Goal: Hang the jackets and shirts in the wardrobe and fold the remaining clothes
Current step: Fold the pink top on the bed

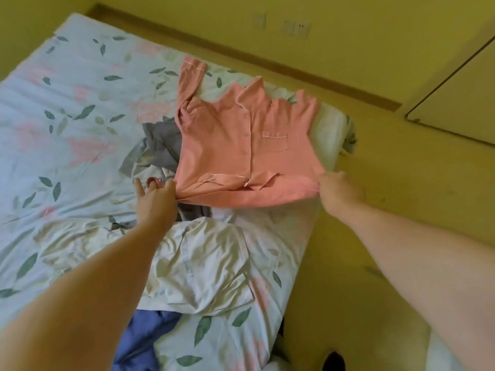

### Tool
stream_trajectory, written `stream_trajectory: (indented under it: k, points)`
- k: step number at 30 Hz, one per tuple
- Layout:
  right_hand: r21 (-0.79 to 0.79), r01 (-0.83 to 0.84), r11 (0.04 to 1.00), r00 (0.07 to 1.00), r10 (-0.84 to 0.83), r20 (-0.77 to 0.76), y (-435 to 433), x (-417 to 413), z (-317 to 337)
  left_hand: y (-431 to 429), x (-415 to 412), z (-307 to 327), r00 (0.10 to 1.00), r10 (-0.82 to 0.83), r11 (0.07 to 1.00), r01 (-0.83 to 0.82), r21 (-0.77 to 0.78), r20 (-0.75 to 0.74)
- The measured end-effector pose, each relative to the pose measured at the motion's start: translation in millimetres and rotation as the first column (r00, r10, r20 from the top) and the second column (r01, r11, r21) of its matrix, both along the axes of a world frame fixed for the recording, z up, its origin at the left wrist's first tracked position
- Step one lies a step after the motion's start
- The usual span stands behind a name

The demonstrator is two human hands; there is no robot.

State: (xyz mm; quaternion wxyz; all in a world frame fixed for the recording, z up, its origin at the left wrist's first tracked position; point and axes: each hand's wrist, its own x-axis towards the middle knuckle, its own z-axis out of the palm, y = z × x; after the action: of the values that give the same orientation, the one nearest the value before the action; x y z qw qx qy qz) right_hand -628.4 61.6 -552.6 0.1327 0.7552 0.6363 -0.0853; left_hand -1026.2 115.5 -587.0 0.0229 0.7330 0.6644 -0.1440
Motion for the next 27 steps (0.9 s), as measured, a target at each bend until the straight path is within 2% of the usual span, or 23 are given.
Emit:
stream_trajectory:
  k: [4, 7, 10, 13, 15, 17, 19, 22, 24, 27]
  points:
    - [-0.215, -0.094, 0.972, 0.986, 0.120, 0.111, -40.6, -0.2, -63.7, -45.0, -13.6, -67.4, 0.998, -0.040, 0.995, 0.036, -0.091, -0.045]
    - [-0.250, -0.141, 0.958, 0.974, 0.180, 0.141, -54.7, -4.6, -88.2, -71.6, -24.6, -97.9, 0.998, -0.023, 0.996, 0.018, -0.089, -0.055]
    - [-0.336, -0.151, 0.930, 0.962, 0.216, 0.165, -59.0, -9.7, -106.3, -86.3, -33.2, -115.0, 0.993, -0.042, 0.983, 0.021, -0.184, -0.112]
    - [-0.545, -0.123, 0.829, 0.964, 0.231, 0.134, -63.1, -22.6, -125.8, -91.9, -34.8, -124.8, 0.995, -0.039, 0.939, 0.007, -0.343, -0.088]
    - [-0.624, -0.122, 0.772, 0.970, 0.225, 0.088, -67.2, -32.1, -141.1, -93.4, -25.9, -125.9, 0.989, -0.055, 0.920, -0.003, -0.392, -0.138]
    - [-0.597, -0.111, 0.794, 0.986, 0.162, 0.033, -65.7, -43.2, -151.1, -91.9, -8.4, -122.3, 0.975, -0.045, 0.940, -0.033, -0.338, -0.219]
    - [-0.476, -0.055, 0.878, 0.998, 0.031, -0.059, -57.2, -54.9, -158.7, -87.7, 13.6, -117.5, 0.956, -0.027, 0.954, -0.063, -0.292, -0.294]
    - [-0.319, 0.057, 0.946, 0.968, -0.131, -0.213, -36.8, -72.1, -175.0, -80.1, 47.2, -114.4, 0.914, -0.056, 0.934, -0.094, -0.344, -0.401]
    - [-0.252, 0.145, 0.957, 0.918, -0.225, -0.328, -19.8, -81.7, -188.9, -76.8, 63.6, -115.8, 0.943, 0.008, 0.926, -0.132, -0.354, -0.333]
    - [-0.228, 0.238, 0.944, 0.853, -0.315, -0.416, 7.0, -90.5, -209.0, -67.3, 76.7, -125.4, 0.989, 0.141, 0.955, -0.146, -0.256, -0.039]
